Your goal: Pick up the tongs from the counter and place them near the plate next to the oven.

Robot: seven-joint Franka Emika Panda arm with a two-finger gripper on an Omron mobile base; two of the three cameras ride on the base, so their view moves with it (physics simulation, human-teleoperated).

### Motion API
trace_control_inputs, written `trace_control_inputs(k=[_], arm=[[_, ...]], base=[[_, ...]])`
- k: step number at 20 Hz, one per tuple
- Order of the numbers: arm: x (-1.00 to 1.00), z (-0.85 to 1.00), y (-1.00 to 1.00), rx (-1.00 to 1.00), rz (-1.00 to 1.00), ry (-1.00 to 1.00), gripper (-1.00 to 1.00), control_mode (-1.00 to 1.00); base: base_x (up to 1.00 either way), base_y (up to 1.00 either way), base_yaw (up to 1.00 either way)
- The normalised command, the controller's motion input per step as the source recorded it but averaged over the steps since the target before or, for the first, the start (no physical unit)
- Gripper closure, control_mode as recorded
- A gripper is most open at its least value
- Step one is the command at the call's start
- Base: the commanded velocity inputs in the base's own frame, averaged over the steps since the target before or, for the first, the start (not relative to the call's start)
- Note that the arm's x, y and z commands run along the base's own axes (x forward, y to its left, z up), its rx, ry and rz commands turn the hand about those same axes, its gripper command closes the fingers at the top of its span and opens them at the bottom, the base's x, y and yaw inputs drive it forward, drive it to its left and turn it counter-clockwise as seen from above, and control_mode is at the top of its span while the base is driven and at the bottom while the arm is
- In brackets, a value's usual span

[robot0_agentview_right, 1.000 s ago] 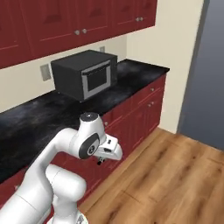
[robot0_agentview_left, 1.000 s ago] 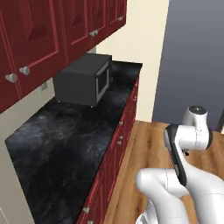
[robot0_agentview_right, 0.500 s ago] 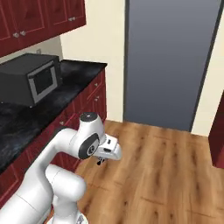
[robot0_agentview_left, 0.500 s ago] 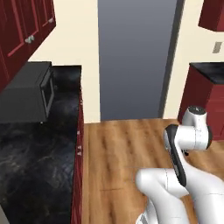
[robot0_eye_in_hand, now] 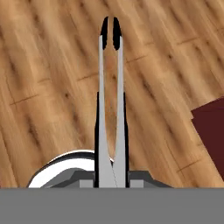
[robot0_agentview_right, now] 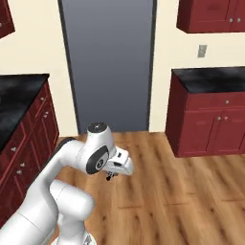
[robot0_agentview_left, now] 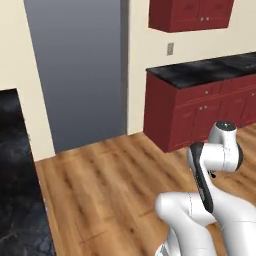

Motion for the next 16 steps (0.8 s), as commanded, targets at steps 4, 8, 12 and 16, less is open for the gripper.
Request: trace_control_inputs(k=[4, 8, 12, 16], arm=[[0.0, 0.0, 0.0, 0.0, 0.0, 0.0, 1.0, 1.0], [0.0, 0.0, 0.0, 0.0, 0.0, 0.0, 1.0, 1.0], [0.0, 0.0, 0.0, 0.0, 0.0, 0.0, 1.0, 1.0], [0.0, 0.0, 0.0, 0.0, 0.0, 0.0, 1.0, 1.0]], base=[[0.62, 0.0, -0.56], [0.81, 0.0, -0.48], [0.94, 0.0, -0.49], [1.0, 0.0, -0.42]])
